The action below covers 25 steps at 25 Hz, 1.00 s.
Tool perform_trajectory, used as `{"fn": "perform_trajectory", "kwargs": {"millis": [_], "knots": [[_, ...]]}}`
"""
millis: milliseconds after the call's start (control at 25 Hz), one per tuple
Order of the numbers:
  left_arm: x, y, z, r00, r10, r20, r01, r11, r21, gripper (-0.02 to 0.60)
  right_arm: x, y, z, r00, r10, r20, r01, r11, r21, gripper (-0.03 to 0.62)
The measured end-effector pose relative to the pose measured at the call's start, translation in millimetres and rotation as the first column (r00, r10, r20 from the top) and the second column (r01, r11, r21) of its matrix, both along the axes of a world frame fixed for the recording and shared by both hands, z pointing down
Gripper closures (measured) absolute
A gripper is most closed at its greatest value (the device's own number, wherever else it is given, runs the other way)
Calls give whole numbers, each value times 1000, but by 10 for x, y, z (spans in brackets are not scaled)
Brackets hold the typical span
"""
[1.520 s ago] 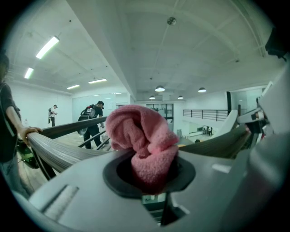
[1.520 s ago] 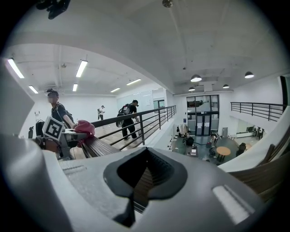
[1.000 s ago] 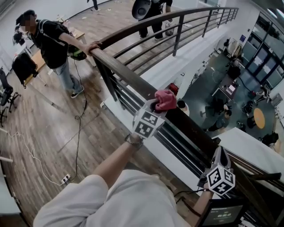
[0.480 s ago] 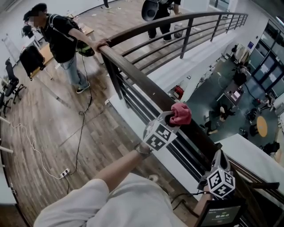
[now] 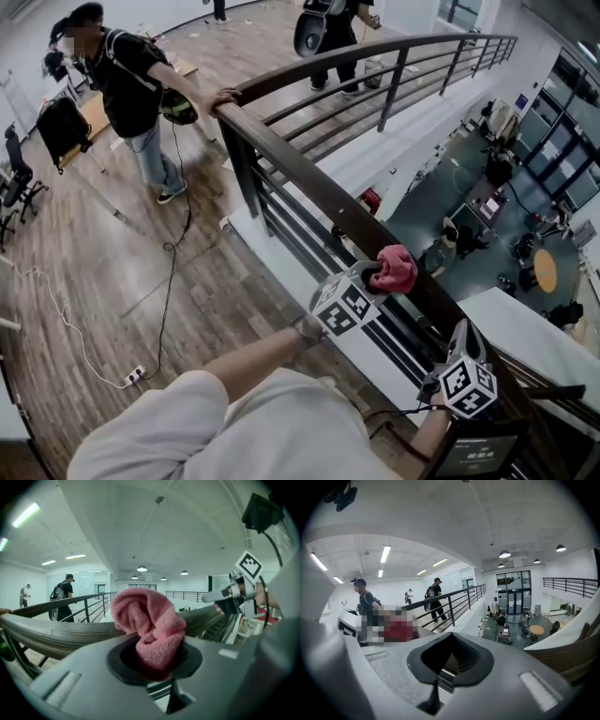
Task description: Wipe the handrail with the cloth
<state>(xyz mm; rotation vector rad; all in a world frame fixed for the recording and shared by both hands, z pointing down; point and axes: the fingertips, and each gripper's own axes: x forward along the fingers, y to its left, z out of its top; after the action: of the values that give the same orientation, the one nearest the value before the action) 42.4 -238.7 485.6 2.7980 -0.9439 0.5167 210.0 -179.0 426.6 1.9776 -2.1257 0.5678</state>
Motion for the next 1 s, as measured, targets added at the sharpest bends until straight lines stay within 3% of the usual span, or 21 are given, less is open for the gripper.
{"fn": "perform_trajectory", "kwargs": {"millis": [160, 280, 600, 1000], "knots": [[-4, 45, 184, 998, 50, 27, -49, 998, -40, 495, -86, -8, 70, 1000, 6, 2, -6, 1000, -16, 592], [-57, -28, 258, 999, 50, 5, -50, 997, -54, 494, -173, -28, 176, 1000, 12, 16, -12, 999, -41, 592], [-93, -100, 216, 997, 81, 5, -81, 997, -20, 494, -188, -33, 154, 998, 64, -6, -64, 997, -52, 592], [-729, -489, 242, 999, 41, -6, -41, 999, -19, 493, -538, -128, 158, 995, 101, -11, -102, 994, -31, 592]]}}
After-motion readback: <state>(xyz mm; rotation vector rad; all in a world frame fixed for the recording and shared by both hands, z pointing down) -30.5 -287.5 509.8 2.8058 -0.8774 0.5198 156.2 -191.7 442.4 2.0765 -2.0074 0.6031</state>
